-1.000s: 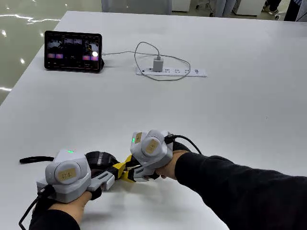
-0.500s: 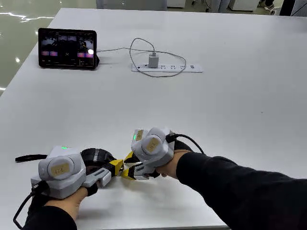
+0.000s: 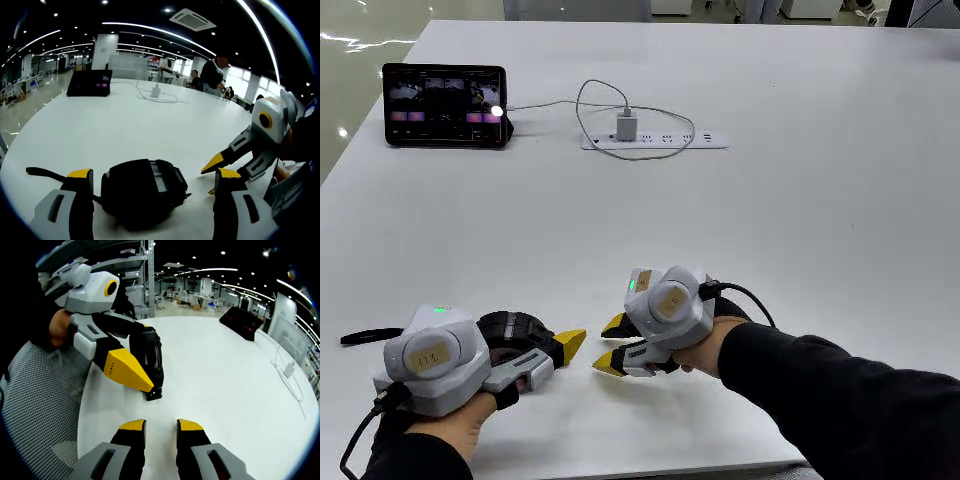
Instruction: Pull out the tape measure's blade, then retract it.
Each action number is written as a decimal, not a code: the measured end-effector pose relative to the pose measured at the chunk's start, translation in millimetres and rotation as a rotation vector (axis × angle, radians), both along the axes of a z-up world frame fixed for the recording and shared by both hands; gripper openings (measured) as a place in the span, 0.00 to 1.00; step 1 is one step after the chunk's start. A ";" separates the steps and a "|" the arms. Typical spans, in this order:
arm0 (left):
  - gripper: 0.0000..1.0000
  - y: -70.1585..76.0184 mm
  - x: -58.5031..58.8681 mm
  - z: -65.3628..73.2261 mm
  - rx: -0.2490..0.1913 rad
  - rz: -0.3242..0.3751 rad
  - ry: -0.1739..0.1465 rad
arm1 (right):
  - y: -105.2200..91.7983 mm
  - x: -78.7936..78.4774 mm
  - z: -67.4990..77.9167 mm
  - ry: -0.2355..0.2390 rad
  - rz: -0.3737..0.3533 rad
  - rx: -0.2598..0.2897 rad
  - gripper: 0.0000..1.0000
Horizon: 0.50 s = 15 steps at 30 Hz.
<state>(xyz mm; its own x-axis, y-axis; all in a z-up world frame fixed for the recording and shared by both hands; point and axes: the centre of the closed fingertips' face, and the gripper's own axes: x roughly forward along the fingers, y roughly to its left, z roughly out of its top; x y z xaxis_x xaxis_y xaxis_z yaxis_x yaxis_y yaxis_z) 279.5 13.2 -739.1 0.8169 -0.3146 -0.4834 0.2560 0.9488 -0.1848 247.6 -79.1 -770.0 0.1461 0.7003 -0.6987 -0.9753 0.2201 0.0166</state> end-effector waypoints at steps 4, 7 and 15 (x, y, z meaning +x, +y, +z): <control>0.99 -0.7 -0.7 0.5 -0.005 -0.004 0.002 | -13.6 1.6 0.7 0.001 -0.028 0.001 0.23; 0.99 0.1 -1.2 -0.2 0.007 -0.007 0.001 | -26.1 3.7 0.2 0.011 -0.081 -0.002 0.26; 0.99 3.1 -4.2 -5.2 0.004 -0.040 0.044 | -53.3 3.1 3.1 0.058 -0.189 0.019 0.32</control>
